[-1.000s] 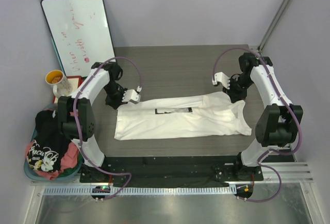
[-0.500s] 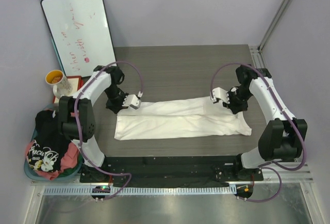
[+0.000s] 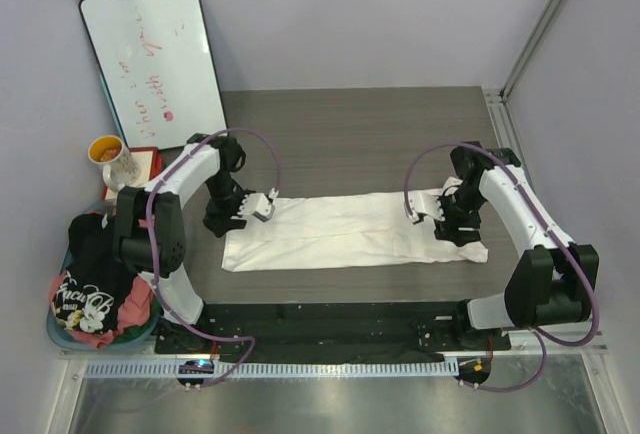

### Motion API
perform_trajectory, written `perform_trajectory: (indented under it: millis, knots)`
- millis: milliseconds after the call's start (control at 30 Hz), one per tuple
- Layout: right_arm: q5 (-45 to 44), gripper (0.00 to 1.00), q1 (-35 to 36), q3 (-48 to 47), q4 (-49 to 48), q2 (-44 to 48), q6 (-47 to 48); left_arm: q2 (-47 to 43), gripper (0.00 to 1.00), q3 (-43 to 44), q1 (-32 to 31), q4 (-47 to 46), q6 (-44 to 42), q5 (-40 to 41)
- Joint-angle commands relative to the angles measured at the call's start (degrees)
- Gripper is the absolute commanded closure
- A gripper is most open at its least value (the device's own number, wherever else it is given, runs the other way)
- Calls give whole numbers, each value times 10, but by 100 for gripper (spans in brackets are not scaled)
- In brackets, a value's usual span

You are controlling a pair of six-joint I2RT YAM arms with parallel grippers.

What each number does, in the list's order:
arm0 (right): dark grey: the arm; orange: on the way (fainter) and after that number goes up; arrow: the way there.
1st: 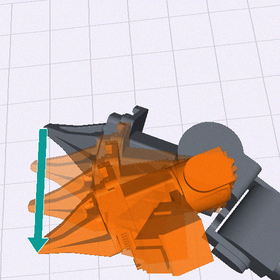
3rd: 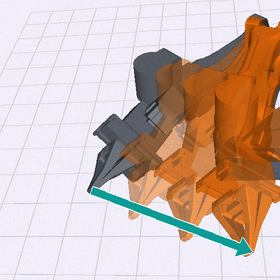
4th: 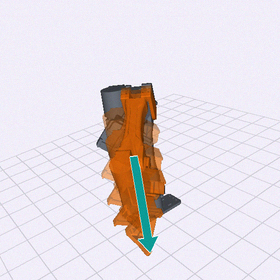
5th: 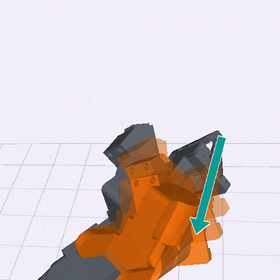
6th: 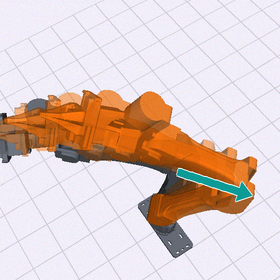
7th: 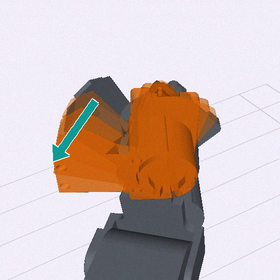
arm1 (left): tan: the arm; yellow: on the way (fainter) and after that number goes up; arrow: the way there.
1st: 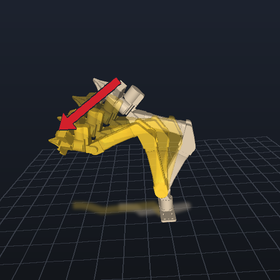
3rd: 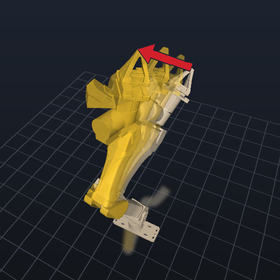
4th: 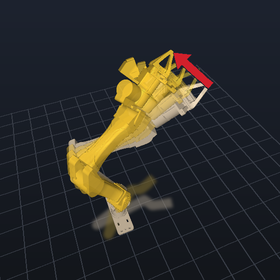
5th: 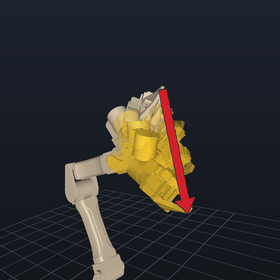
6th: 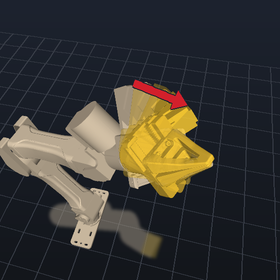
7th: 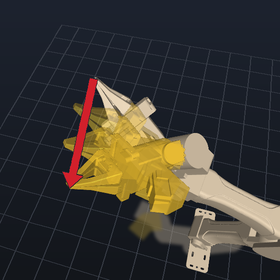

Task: Fold and stack the t-shirts
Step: Fold the other side of the tshirt into a rectangle

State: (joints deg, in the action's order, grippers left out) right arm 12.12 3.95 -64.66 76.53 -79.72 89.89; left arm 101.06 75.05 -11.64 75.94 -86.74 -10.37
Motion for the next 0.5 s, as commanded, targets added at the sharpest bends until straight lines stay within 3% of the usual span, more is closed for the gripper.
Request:
perform_trajectory:
  millis: [0,67,200,267,400,467]
  knots:
    - [-22,26,8,9,41,35,34,-17,30,-5,-2,44,3,39]
    - [-33,19,9,24,41,45,46,-17,24,-7,-3,36,5,52]
    - [-40,20,8,36,-1,52,22,-15,23,7,1,-10,24,67]
    - [-31,24,6,34,-71,46,-17,-10,22,26,6,-38,46,56]
    - [-32,41,2,44,-207,16,-103,18,22,94,8,-63,90,18]
    - [-26,59,-3,47,-276,-10,-146,29,24,112,8,-64,97,-10]
